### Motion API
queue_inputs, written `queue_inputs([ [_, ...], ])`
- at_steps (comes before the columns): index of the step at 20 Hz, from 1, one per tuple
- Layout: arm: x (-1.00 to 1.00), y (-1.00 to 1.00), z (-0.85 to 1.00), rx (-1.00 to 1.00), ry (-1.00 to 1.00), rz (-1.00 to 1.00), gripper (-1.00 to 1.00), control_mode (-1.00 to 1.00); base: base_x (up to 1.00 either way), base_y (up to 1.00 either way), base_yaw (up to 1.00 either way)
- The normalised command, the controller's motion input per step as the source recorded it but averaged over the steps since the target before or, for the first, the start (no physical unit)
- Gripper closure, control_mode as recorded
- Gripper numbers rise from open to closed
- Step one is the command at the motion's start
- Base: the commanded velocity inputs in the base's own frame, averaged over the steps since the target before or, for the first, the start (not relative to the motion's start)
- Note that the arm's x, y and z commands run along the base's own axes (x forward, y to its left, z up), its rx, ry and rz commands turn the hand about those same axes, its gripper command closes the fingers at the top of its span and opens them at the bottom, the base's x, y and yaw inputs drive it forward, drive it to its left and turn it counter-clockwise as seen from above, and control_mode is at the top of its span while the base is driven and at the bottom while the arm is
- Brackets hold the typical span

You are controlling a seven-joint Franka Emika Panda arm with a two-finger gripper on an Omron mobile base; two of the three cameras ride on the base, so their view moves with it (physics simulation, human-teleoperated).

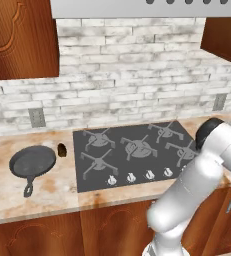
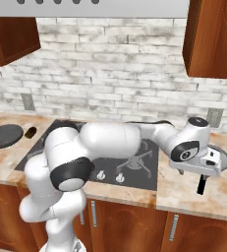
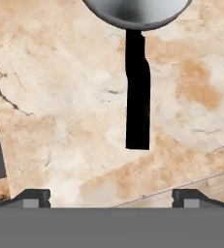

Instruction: Place both pans onto different burners. Then place the sweet potato and the steak on different pans.

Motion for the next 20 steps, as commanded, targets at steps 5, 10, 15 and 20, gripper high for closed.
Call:
queue_inputs([
  [5,0.2,-0.1,-0.35,0.0,0.02,0.0,-1.0,-1.0,0.0,0.0,0.0],
  [10,0.2,-0.17,-0.26,0.02,0.01,0.0,-1.0,-1.0,0.0,0.0,0.0],
  [15,0.12,-0.17,-0.27,0.03,0.02,0.0,-1.0,-1.0,0.0,0.0,0.0],
  [20,0.13,-0.09,-0.34,0.0,0.01,0.0,-1.0,-1.0,0.0,0.0,0.0],
])
